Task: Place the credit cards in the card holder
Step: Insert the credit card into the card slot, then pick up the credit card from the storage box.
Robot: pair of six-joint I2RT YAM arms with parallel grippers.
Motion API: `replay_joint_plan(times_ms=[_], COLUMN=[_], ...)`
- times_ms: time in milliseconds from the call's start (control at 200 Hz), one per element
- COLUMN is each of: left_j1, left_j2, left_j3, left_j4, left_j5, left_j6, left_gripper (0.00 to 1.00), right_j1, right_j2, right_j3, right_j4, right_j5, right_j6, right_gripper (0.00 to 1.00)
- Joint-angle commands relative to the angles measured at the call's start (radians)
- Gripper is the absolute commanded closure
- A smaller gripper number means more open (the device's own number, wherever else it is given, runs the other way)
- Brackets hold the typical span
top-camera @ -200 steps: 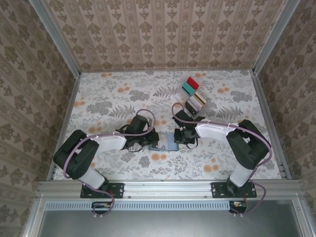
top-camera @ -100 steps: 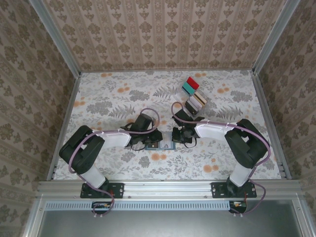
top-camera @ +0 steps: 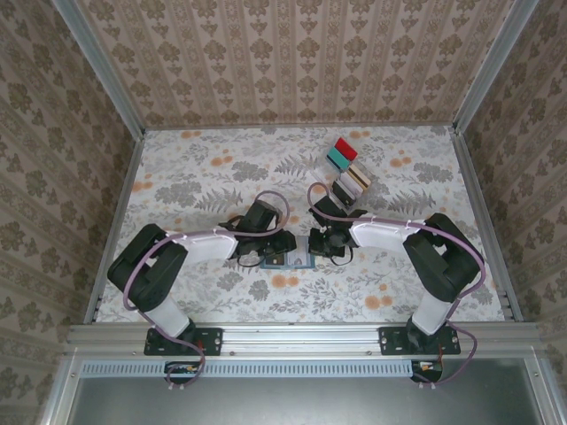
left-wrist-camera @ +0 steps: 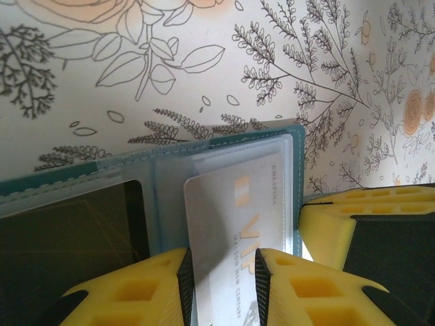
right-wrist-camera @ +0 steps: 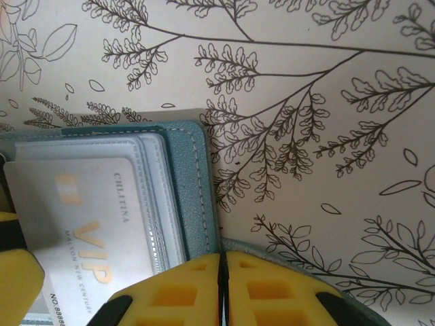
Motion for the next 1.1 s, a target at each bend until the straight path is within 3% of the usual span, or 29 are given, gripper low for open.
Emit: replay_joint_plan(times_ms=[0,295,500,660,800,965,1095], left_j1=[-0.011,-0.014,-0.013,-0.008,0.002,0.019,0.043], left_j2=[0.034,-0.001,-0.082,-0.132,-0.174,-0.245,-0.289], left_j3=[0.043,0.029,0.028,0.033,0.036,0.037,0.031], left_j4=[-0.019,-0.072,-0.132,-0.163,-0.183,-0.204,-0.202], left_j5=[0.036,-0.018,-0.074,-0.098,-0.111,-0.146,-0.162], left_j6=[0.041,0.033,0.049,0.062,0.07,0.092,0.094], left_gripper=[0.69,0.67,0.56,0.47,0.45,0.39,0.34], right_j1=[0.008,0.009,-0.01,-0.063,-0.139,-0.302,-0.441], right_j2=[0.039,0.0,-0.09,-0.162,-0.22,-0.245,-0.182], right_j3=[-0.039,-0.027,0.036,0.089,0.158,0.284,0.386], right_j4=[0.044,0.006,-0.109,-0.165,-0.222,-0.32,-0.334], right_j5=[-0.063,-0.032,0.027,0.041,0.077,0.183,0.11], right_j6=[0.008,0.001,-0.065,-0.113,-0.188,-0.307,-0.362], right_gripper=[0.88,0.85,0.74,0.59,0.51,0.4,0.33])
